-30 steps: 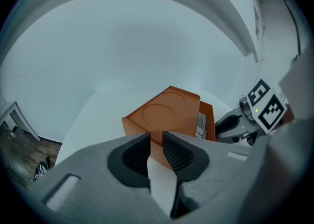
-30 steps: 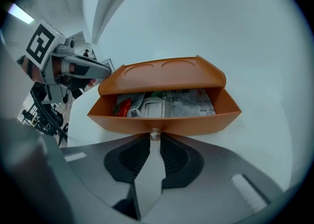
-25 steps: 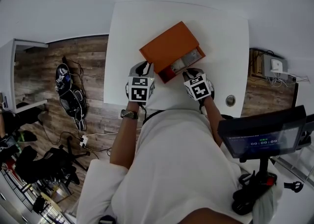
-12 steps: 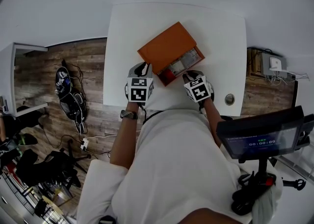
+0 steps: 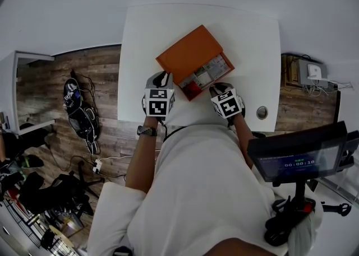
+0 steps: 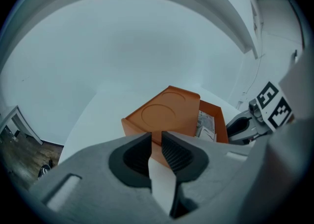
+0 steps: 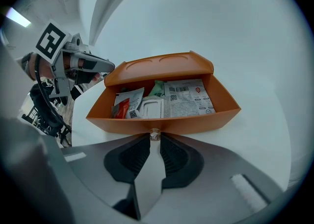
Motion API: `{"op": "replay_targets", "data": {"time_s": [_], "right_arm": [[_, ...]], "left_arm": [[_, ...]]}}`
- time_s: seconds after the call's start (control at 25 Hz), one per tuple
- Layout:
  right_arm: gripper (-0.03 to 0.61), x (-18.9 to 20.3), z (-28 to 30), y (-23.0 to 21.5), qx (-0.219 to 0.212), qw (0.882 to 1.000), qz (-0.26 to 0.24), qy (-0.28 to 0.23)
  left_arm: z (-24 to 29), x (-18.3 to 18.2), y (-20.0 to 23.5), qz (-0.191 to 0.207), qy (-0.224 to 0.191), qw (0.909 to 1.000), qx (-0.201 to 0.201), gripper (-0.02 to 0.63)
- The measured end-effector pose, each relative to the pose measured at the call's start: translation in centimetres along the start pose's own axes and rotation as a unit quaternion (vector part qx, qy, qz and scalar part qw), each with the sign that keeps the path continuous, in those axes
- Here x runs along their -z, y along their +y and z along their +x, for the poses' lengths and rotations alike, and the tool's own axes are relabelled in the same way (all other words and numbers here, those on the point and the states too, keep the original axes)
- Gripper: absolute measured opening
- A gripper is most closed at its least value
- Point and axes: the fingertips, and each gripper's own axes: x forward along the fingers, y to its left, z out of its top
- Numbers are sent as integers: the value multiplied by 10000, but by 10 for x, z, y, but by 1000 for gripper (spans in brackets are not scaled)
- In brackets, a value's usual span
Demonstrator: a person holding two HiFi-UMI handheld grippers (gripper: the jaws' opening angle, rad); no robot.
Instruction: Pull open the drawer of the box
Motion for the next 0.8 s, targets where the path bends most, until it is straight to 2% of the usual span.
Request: {"op": "replay_targets", "data": {"time_s": [0.8], "right_arm": [[69,19,-2,0,-28,9999,40,153]], "left_arm": [[6,0,6,55,15,10000,-30,61]]}}
